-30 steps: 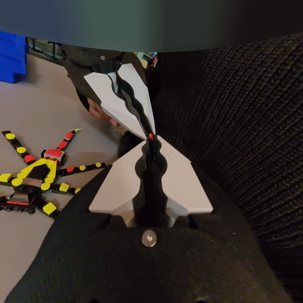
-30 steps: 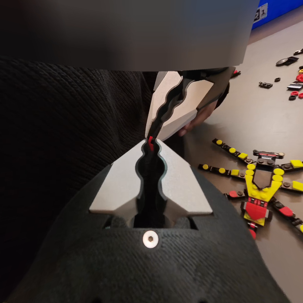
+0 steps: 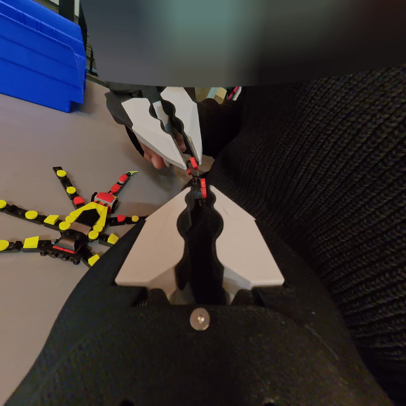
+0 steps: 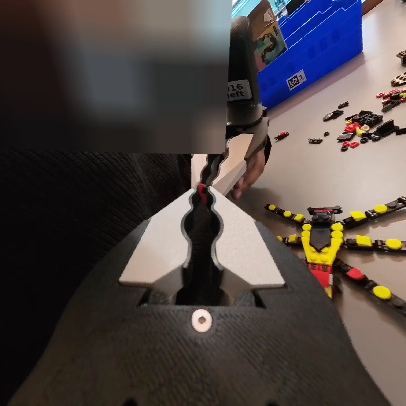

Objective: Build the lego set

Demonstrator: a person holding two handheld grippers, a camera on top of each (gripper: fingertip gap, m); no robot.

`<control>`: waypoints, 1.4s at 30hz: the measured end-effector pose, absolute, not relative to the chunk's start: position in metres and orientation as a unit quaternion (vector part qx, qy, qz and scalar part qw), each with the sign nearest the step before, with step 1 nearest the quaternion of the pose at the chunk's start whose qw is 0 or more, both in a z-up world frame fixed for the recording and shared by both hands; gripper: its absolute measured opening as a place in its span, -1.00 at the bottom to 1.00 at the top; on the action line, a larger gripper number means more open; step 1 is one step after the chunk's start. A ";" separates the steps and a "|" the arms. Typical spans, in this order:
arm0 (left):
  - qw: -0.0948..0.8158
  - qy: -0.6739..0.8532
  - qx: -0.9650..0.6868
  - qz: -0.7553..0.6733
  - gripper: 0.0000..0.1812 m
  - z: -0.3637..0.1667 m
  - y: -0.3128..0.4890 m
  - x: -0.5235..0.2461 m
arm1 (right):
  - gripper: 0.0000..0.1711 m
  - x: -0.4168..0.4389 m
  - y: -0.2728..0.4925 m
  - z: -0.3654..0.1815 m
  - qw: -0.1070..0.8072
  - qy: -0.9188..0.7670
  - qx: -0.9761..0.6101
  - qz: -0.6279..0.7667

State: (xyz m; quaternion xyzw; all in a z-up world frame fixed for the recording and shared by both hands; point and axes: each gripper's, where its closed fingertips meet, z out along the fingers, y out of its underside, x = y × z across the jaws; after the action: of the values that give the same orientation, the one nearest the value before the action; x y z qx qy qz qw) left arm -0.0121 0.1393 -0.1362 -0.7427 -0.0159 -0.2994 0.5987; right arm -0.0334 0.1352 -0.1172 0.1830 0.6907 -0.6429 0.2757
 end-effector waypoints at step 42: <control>0.627 -0.330 -0.497 -0.502 -0.94 -0.120 0.144 -0.073 | -0.55 -0.082 0.144 -0.124 -0.154 0.781 0.114 -0.594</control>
State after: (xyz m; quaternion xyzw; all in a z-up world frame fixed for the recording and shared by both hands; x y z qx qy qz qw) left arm -0.0735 0.1438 -0.1200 -0.4966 -0.3296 -0.5021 0.6266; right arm -0.0821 0.1440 -0.1238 0.1138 0.7811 -0.5944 -0.1540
